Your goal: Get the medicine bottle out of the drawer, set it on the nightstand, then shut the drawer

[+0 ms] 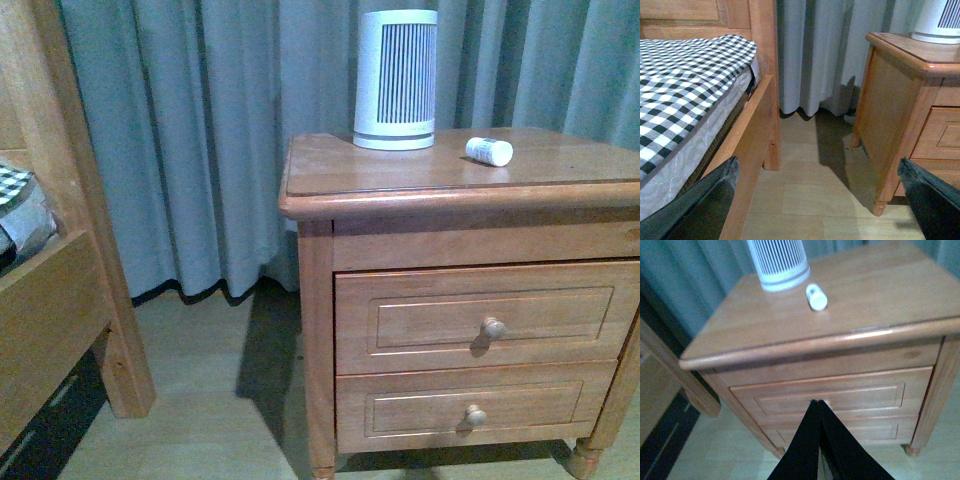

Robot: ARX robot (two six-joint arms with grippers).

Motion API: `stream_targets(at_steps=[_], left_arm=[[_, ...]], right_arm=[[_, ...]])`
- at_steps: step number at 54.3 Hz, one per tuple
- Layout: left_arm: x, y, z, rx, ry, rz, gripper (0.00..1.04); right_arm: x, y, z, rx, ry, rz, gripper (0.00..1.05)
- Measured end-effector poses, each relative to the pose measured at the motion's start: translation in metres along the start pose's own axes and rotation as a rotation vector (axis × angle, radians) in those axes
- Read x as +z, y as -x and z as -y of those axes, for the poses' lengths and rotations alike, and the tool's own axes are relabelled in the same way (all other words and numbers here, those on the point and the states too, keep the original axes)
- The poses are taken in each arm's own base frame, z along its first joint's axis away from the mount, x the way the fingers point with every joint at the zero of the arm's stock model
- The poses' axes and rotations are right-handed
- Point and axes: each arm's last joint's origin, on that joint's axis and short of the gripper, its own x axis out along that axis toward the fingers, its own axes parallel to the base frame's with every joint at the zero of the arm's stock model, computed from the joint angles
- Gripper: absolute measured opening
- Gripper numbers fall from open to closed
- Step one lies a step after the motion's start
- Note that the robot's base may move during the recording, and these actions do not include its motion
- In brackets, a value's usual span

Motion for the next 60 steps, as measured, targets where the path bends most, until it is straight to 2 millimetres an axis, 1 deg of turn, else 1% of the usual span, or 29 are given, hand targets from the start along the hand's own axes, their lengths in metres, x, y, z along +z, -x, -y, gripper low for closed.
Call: stream_targets(at_steps=[1,2,5,6,8,11,16,20,26,32,34,38,42,60], left_arm=[[0.0,0.0,0.0,0.0,0.0,0.0,0.98],[0.0,0.0,0.0,0.0,0.0,0.0,0.98],[0.0,0.0,0.0,0.0,0.0,0.0,0.98],[0.0,0.0,0.0,0.0,0.0,0.0,0.98],[0.0,0.0,0.0,0.0,0.0,0.0,0.98],[0.0,0.0,0.0,0.0,0.0,0.0,0.98],[0.0,0.0,0.0,0.0,0.0,0.0,0.98],[0.0,0.0,0.0,0.0,0.0,0.0,0.98],[0.0,0.0,0.0,0.0,0.0,0.0,0.98],[0.0,0.0,0.0,0.0,0.0,0.0,0.98],[0.0,0.0,0.0,0.001,0.0,0.0,0.98],[0.0,0.0,0.0,0.0,0.0,0.0,0.98],[0.0,0.0,0.0,0.0,0.0,0.0,0.98],[0.0,0.0,0.0,0.0,0.0,0.0,0.98]], right_arm=[[0.005,0.012,-0.001,-0.011,0.007,0.036,0.15],[0.008,0.019,-0.002,-0.024,0.015,0.06,0.16],[0.008,0.043,-0.003,-0.072,0.093,0.1,0.07],[0.006,0.051,-0.003,-0.081,0.109,0.1,0.03],[-0.007,0.069,-0.005,-0.099,0.16,0.103,0.03],[-0.018,0.08,-0.008,-0.1,0.192,0.131,0.03],[-0.037,0.083,-0.009,-0.099,0.216,0.138,0.03],[-0.059,0.085,-0.006,-0.093,0.219,0.116,0.03],[-0.105,0.102,0.001,-0.098,0.223,0.104,0.03],[-0.131,0.102,0.009,-0.079,0.23,0.125,0.03],[-0.132,0.102,0.011,-0.077,0.228,0.12,0.03],[-0.129,0.104,0.016,-0.073,0.238,0.145,0.03],[-0.128,0.104,0.019,-0.104,0.237,0.146,0.03],[-0.133,0.102,0.006,-0.101,0.233,0.135,0.03]])
